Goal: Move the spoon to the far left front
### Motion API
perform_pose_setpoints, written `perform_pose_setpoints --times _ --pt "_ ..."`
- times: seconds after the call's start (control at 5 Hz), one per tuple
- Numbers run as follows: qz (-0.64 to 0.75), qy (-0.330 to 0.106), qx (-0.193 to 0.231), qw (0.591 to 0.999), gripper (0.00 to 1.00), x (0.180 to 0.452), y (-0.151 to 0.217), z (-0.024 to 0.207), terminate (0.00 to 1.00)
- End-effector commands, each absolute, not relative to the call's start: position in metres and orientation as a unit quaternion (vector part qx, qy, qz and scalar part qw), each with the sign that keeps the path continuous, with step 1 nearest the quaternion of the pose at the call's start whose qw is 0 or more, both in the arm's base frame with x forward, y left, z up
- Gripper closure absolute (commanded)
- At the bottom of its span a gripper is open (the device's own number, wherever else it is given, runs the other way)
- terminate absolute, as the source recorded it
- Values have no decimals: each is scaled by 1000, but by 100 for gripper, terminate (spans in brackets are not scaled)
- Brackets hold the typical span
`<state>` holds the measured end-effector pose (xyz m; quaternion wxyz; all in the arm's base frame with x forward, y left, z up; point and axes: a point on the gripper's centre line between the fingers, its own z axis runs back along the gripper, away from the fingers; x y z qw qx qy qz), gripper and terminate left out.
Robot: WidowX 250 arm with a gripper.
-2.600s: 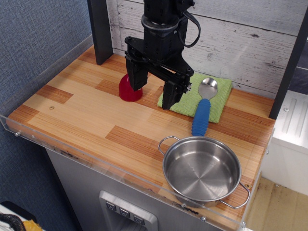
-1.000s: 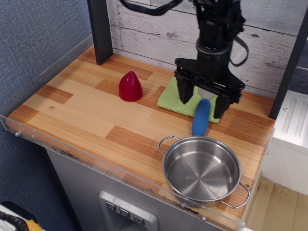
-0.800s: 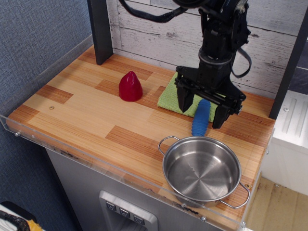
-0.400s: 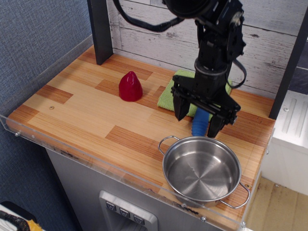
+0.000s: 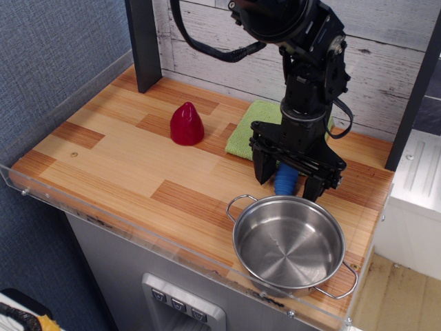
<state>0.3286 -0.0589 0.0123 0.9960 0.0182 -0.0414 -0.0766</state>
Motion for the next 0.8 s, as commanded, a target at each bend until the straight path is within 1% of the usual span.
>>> perform_pose_setpoints --times 0.0,0.2,0.4,0.6 --pt "-65 -51 12 997 100 331 -55 13 0" --pt "-70 -48 12 996 100 330 -55 14 0" --pt "-78 -60 9 995 100 331 -57 22 0" --pt "-73 -89 12 993 100 333 -56 44 0"
